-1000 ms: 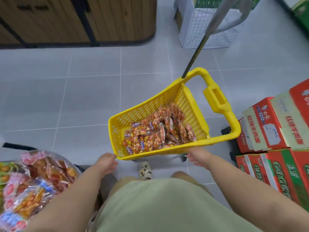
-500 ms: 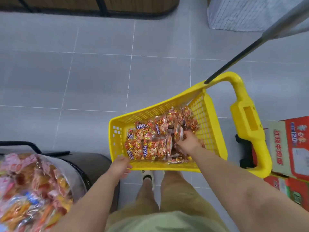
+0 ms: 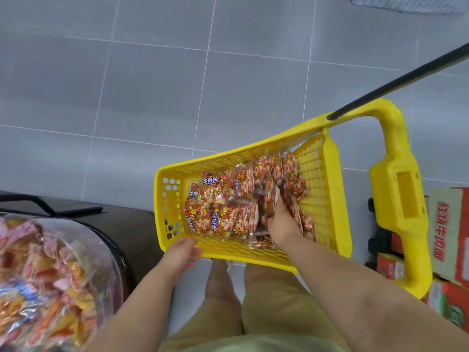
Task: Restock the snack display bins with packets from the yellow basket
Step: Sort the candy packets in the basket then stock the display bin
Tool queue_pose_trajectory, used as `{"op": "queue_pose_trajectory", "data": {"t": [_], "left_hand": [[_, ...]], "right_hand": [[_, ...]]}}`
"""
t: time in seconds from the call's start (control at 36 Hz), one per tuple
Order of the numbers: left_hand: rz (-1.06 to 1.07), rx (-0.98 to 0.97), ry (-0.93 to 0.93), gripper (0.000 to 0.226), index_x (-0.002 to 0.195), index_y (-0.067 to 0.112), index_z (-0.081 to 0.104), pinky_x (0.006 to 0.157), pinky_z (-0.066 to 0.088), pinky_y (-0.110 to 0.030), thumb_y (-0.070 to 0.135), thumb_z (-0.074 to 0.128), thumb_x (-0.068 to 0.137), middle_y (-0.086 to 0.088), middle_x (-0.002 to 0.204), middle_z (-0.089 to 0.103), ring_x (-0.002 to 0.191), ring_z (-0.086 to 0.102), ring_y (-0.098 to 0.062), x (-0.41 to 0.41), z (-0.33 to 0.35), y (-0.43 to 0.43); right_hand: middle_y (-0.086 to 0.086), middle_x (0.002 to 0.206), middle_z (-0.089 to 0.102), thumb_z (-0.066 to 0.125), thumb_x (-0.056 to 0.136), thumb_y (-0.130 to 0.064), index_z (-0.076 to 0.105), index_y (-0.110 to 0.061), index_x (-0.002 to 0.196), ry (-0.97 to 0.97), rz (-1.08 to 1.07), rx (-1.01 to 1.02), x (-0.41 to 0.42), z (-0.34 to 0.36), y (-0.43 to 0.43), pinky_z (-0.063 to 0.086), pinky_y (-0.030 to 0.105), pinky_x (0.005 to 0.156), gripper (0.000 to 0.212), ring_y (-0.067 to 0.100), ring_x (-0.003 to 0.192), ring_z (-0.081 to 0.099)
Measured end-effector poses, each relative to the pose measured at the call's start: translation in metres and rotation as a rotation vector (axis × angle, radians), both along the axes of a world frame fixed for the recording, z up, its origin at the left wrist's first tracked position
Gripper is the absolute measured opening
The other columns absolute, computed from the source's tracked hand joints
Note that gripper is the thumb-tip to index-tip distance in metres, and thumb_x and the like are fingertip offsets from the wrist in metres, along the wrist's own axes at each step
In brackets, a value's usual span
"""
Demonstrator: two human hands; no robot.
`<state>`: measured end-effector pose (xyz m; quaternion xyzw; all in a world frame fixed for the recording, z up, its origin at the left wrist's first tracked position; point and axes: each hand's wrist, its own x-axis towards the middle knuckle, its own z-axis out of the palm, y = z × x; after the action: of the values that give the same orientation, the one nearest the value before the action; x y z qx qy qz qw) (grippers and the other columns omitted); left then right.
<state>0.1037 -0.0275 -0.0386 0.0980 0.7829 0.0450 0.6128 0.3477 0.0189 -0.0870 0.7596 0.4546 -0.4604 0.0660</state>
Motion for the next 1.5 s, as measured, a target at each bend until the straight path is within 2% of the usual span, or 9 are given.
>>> {"op": "queue_pose_trajectory", "data": {"t": [0.08,0.25,0.36,0.56,0.69,0.81,1.06,1.25,1.5], "left_hand": [[0.033,-0.005,-0.010,0.021,0.112,0.009,0.056,0.065,0.043,-0.029,0.023,0.047,0.099,-0.011,0.090,0.062,0.073,0.058,-0.020,0.005,0.000,0.001],[0.051,0.044,-0.070,0.020,0.108,0.013,0.058,0.066,0.049,-0.030,0.028,0.053,0.097,-0.009,0.093,0.067,0.080,0.063,-0.021,0.021,0.004,0.018],[0.084,0.166,-0.190,0.017,0.106,0.019,0.060,0.075,0.051,-0.032,0.033,0.058,0.095,-0.006,0.100,0.069,0.091,0.065,-0.020,0.031,0.014,0.038],[0.166,0.246,-0.568,0.049,0.117,0.017,0.059,0.096,0.047,-0.045,0.026,0.071,0.070,-0.008,0.112,0.070,0.105,0.064,-0.026,0.043,0.027,0.064],[0.093,0.183,-0.376,0.095,0.153,0.018,0.023,0.113,0.026,-0.051,0.026,0.078,0.077,-0.001,0.155,0.033,0.141,0.032,-0.025,0.033,0.003,0.060],[0.185,0.164,-0.274,0.080,0.147,0.020,0.036,0.111,0.033,-0.055,0.027,0.078,0.079,-0.005,0.146,0.047,0.134,0.043,-0.029,0.019,-0.009,0.048],[0.265,0.146,-0.228,0.047,0.130,0.028,0.052,0.084,0.056,-0.047,0.016,0.069,0.088,-0.003,0.118,0.069,0.103,0.067,-0.028,0.002,-0.019,0.037],[0.230,0.149,-0.191,0.051,0.135,0.022,0.050,0.087,0.056,-0.047,0.017,0.069,0.087,-0.006,0.115,0.069,0.099,0.069,-0.028,0.006,-0.022,0.051],[0.134,0.162,-0.252,0.116,0.154,0.026,0.017,0.117,0.023,-0.049,0.072,0.067,0.061,-0.001,0.158,0.027,0.143,0.029,-0.026,0.022,-0.012,0.061]], "right_hand": [[0.015,0.120,0.061,0.044,0.098,-0.016,0.004,-0.012,0.151,-0.083,0.083,-0.016,0.005,0.014,0.001,0.051,0.036,0.083,0.066,0.028,0.101,0.061],[0.009,0.123,0.062,0.032,0.102,-0.026,0.038,-0.018,0.141,0.008,-0.107,0.376,0.015,0.069,0.011,0.047,0.029,0.075,0.041,0.030,0.105,0.061],[0.000,0.097,0.062,0.037,0.101,-0.026,0.052,-0.014,0.123,0.147,-0.124,0.585,0.018,0.098,0.021,0.040,0.026,0.062,0.030,0.021,0.089,0.061],[-0.001,0.095,0.064,0.043,0.100,-0.032,0.061,-0.021,0.109,0.577,-0.181,0.227,-0.016,0.094,0.026,0.048,0.032,0.081,0.023,0.016,0.091,0.059],[-0.006,0.107,0.061,0.041,0.100,-0.031,0.060,-0.023,0.110,0.320,-0.394,0.272,-0.025,0.058,0.030,0.042,0.026,0.087,0.023,0.012,0.102,0.057],[0.012,0.137,0.044,0.056,0.093,-0.022,0.036,-0.007,0.140,0.017,-0.357,0.079,-0.021,0.022,0.042,0.042,0.035,0.100,0.053,0.026,0.124,0.047],[0.016,0.105,0.063,0.038,0.096,-0.012,0.036,-0.009,0.135,-0.094,-0.185,-0.091,-0.020,-0.005,0.052,0.048,0.035,0.064,0.039,0.031,0.082,0.060],[-0.007,0.072,0.064,0.051,0.092,-0.024,0.050,-0.033,0.114,0.190,-0.339,0.171,-0.004,0.046,0.031,0.036,0.021,0.039,0.024,0.006,0.046,0.055],[-0.015,0.089,0.069,0.067,0.084,-0.014,0.064,-0.037,0.088,0.544,-0.370,0.106,-0.014,0.085,0.015,0.048,0.015,0.070,0.023,0.002,0.083,0.064]]}}
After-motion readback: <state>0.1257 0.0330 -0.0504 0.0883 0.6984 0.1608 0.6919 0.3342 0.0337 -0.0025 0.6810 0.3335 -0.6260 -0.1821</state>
